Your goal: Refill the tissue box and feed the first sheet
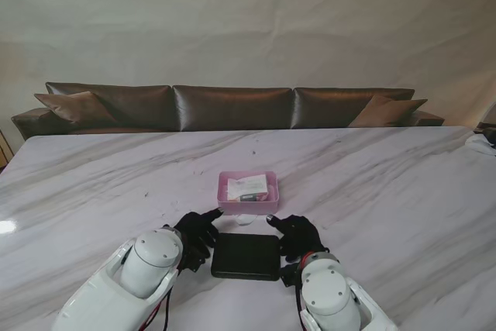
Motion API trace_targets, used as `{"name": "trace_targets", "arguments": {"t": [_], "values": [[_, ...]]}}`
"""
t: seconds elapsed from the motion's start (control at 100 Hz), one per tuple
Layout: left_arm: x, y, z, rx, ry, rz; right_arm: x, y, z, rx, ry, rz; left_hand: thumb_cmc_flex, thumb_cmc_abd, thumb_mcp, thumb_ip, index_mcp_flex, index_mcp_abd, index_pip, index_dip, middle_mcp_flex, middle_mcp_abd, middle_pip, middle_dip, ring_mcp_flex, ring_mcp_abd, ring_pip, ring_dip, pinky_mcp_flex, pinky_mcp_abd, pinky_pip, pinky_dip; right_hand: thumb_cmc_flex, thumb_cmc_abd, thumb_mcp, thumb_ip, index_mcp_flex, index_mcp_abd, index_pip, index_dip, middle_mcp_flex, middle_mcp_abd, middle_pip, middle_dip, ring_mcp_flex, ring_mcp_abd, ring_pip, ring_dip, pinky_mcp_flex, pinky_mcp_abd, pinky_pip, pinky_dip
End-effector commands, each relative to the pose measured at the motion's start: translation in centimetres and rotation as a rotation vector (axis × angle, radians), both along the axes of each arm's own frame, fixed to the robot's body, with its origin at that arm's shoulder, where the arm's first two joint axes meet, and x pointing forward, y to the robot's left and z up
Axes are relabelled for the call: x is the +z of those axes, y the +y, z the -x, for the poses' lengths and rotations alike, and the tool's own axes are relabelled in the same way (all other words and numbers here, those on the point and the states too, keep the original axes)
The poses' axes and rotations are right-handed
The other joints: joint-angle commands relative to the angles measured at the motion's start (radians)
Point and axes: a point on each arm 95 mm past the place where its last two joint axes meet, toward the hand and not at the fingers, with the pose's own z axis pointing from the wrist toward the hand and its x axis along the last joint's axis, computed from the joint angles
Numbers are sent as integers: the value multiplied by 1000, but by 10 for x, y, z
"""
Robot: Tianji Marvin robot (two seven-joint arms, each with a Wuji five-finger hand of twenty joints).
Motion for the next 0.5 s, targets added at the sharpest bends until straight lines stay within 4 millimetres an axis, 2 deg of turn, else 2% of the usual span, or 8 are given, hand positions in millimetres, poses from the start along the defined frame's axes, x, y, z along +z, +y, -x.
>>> {"name": "trace_targets", "arguments": {"t": [0.0, 0.15, 0.33, 0.49], "values": [[-19, -9, 13, -22, 63, 6, 5, 14, -1, 25, 0, -34, -8, 28, -8, 32, 23, -97, -44, -38, -16, 10, -40, -31, -68, 133, -96, -20, -21, -25, 349, 7, -9, -3, -21, 4, 7, -35, 0, -6, -23, -93, -61, -43, -7, -60, -30, -16, 8, -48, 25, -11], [-21, -4, 14, -2, 51, -16, 6, 7, 1, 0, 12, -3, -10, 27, -11, 32, -11, -123, -51, -38, -41, 5, -50, -33, -73, 129, -96, -19, -24, -39, 346, 8, -25, -6, -15, 4, -27, -19, -16, -11, -87, -74, -86, -50, -29, -52, -39, -17, -3, -41, 10, -17], [-23, 2, 19, 45, 36, -34, 11, -3, 11, -11, 54, 24, -11, 22, -15, 32, -46, -117, -69, -43, -60, 6, -58, -36, -74, 127, -97, -21, -19, -45, 342, 7, -46, 12, -9, 0, -111, 50, -53, -25, -182, -16, -91, -45, -42, -30, -37, -12, 10, -23, -11, -31], [-25, 6, 24, 72, 28, -53, 14, -8, 22, -26, 90, 27, -12, 21, -17, 31, -53, -99, -84, -50, -69, 10, -68, -39, -79, 127, -101, -25, -20, -47, 339, 5, -46, 21, -14, -3, -95, 107, -59, -32, -191, 23, -58, -32, -36, -24, -41, -13, 35, -19, -27, -60]]}}
